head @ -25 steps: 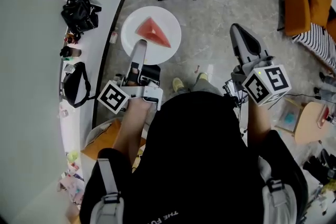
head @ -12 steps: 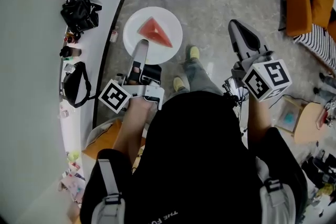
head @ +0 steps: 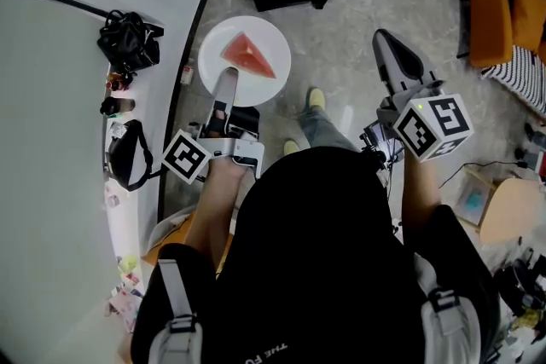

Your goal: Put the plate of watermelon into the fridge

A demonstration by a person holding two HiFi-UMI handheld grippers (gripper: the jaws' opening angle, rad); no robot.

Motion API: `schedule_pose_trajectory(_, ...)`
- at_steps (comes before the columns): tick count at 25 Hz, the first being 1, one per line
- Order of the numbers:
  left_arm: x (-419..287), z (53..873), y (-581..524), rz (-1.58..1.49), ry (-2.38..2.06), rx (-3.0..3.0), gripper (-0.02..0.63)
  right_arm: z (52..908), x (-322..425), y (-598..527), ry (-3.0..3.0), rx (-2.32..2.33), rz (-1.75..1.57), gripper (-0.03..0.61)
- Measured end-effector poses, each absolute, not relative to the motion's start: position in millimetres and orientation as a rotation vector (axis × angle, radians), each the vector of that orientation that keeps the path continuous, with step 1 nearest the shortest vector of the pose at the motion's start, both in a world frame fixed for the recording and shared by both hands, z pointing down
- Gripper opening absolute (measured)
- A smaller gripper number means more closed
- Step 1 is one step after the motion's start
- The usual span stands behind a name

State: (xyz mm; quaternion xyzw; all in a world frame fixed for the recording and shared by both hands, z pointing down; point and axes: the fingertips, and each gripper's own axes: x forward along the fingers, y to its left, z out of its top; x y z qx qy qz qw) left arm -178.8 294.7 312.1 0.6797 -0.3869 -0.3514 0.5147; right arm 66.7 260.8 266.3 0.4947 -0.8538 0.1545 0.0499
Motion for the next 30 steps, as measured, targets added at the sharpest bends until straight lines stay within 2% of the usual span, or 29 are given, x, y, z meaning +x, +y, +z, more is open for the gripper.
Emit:
schedule_pose_trajectory(4,-155,312,241,-0.833,-0.927,1.624,0.017,272,82,211,-2.580,1.490,0.480,0.009)
schedule_pose_trajectory(14,-151,299,240,-0.861,-0.898,1.645,0.016,263,71,222,-2.575,1.473,0.401,0.009)
schedule_pose_trajectory(30,-103,298,139,-0.853,-0.969,1.630,0.017,280,112,109,-2.623,1.380,0.469,0.009)
